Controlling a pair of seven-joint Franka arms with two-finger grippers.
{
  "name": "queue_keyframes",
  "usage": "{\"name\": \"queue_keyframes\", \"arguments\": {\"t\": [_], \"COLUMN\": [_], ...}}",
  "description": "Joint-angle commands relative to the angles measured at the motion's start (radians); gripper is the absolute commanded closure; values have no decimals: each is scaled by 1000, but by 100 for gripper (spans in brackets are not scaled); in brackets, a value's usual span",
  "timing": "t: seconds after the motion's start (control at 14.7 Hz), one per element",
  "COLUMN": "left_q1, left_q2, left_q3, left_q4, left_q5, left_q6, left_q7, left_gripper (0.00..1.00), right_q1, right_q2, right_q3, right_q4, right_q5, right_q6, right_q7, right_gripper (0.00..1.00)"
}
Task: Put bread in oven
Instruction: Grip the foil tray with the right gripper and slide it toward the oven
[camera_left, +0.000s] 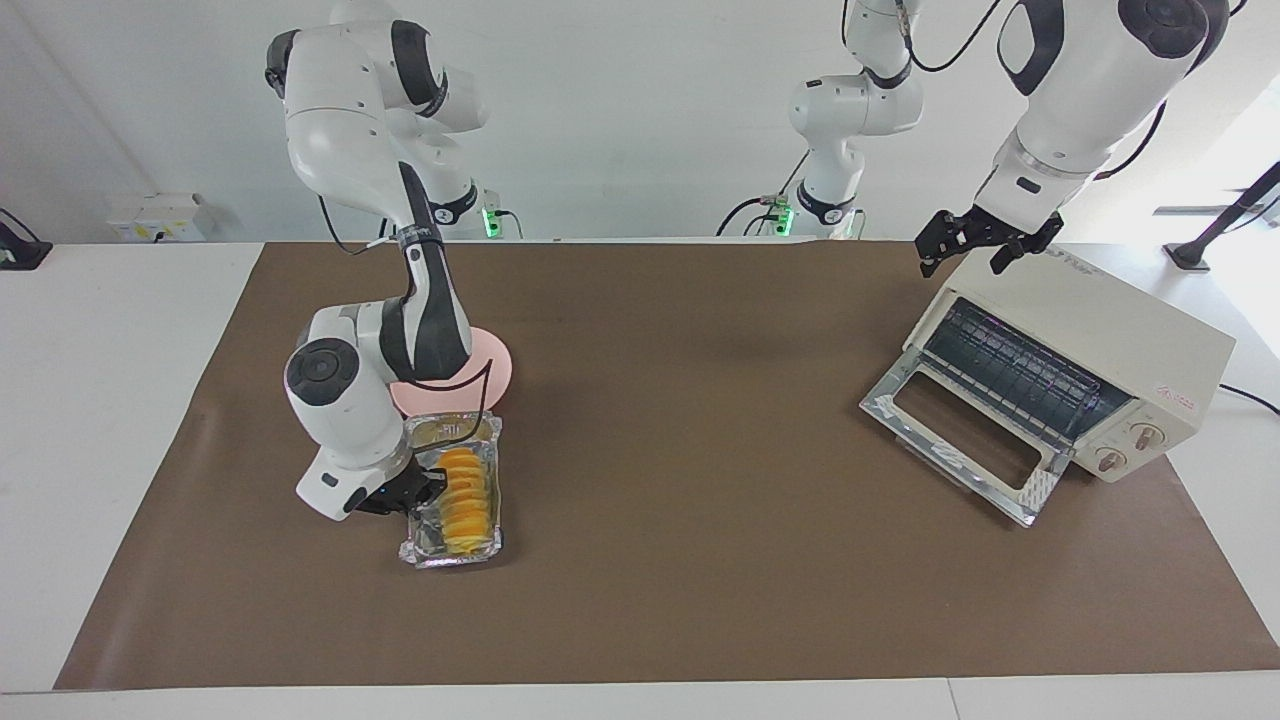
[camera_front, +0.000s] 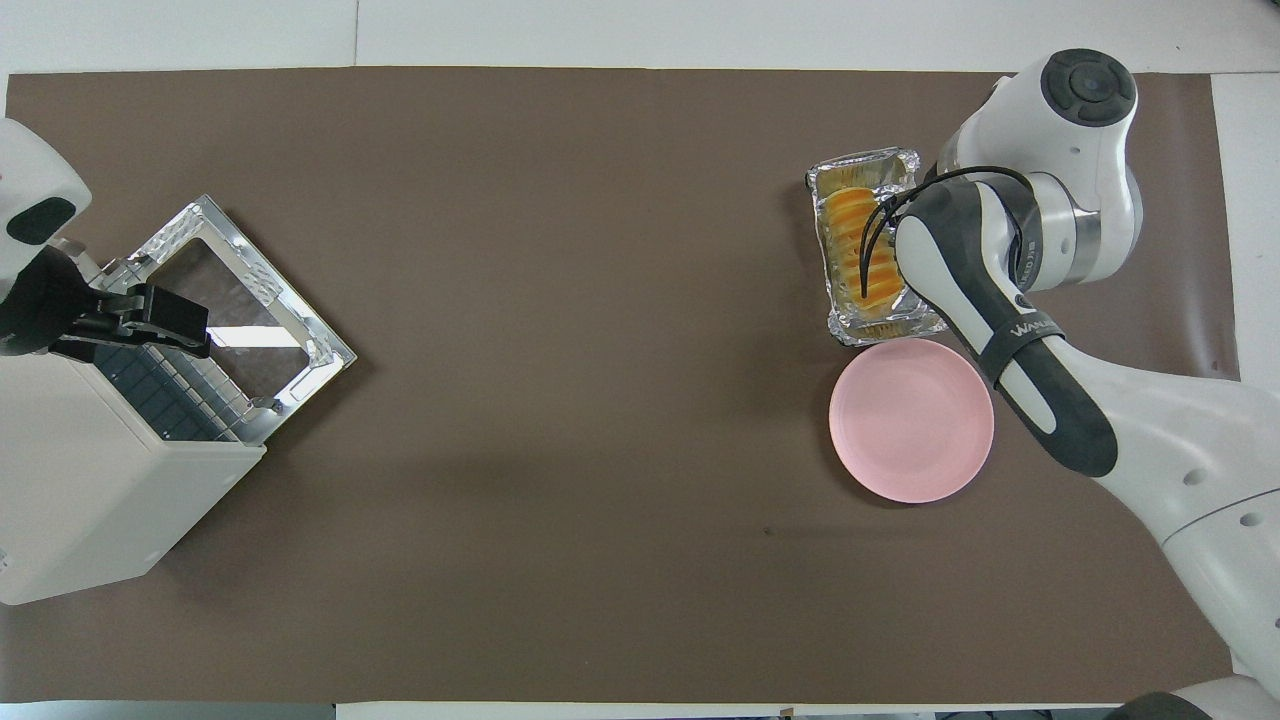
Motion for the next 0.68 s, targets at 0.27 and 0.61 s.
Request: {"name": "queue_keyframes", "arguments": {"t": [0.27, 0.61], "left_q1": [18, 18], "left_q2": [-25, -25], "left_q3": [-11, -11], "left_q4": [-19, -19], "left_q5": [-8, -8], "left_q6": [0, 0], "left_q7": [4, 4], "left_gripper": [0, 0], "right_q1": [191, 415], "right_q2": [-56, -56], "right_q3": [15, 14], "right_q4": [198, 134], "right_q5": [109, 135], "right_q6": [-339, -215], "right_q7": [204, 490], "right_gripper": [100, 100]}}
